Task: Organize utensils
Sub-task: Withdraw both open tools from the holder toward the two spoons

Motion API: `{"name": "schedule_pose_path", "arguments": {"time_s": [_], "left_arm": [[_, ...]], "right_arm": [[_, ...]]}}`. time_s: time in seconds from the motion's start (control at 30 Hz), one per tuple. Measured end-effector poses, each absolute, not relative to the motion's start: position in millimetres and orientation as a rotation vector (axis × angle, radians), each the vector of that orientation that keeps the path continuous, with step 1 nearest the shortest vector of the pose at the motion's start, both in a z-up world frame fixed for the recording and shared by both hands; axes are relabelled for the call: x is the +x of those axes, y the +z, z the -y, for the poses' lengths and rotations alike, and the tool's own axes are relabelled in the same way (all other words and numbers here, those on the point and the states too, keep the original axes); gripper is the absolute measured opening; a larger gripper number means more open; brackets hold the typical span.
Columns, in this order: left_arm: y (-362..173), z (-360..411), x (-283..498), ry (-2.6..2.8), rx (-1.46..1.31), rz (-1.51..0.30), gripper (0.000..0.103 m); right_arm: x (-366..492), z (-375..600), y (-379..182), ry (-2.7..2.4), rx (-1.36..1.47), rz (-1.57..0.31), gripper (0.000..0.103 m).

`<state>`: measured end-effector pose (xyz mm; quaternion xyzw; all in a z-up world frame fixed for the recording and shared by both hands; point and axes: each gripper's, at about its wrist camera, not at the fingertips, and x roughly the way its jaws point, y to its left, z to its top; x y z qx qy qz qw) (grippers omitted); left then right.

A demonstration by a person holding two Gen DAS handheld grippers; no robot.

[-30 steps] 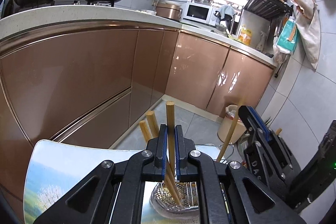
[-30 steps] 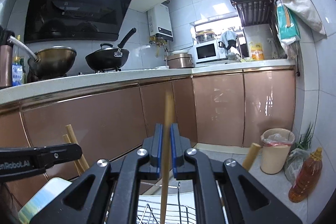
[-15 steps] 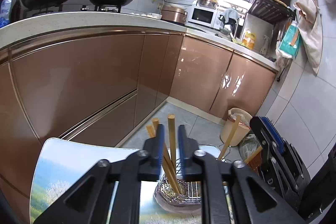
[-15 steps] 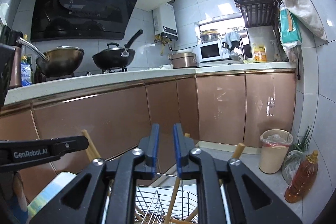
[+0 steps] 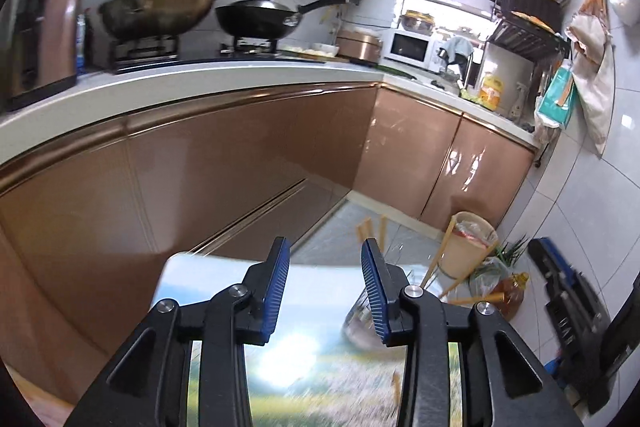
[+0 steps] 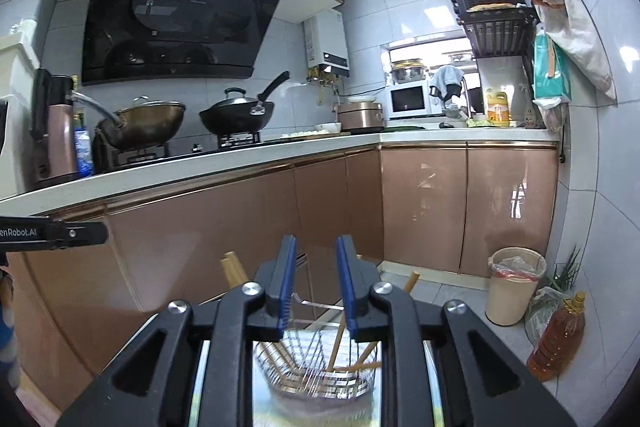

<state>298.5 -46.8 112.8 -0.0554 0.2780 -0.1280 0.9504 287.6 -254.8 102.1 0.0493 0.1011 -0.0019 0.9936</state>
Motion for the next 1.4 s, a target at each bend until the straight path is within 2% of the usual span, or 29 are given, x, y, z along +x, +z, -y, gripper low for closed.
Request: {"name": "schedule_pose_path", "arguments": {"time_s": [0.57,0.9,1.03,1.4], "left_arm": [[113.6,-34.5,178.7,-0.197,-0.135,-0.632,0.037],[95.4,-69.9,126.4,-0.194,-0.164,-0.66,0.037],[86.9,-81.7,113.1,-0.197,-0.175,-0.669,0.041],[39.4,-92.1,115.2,-0.192,-0.191,-0.787,0.041]], "right_arm": [[184.4,205.1,121.2,0.17,0.011,-0.374,0.02],[136.8,174.0,110.5,0.242,-0.046,-0.469,0.02],[120.1,166.6,105.0,0.261,-0.054,-0.495,0.02],[117.0,159.9,62.7,0.314,-0.058,-0.619,0.02]]}}
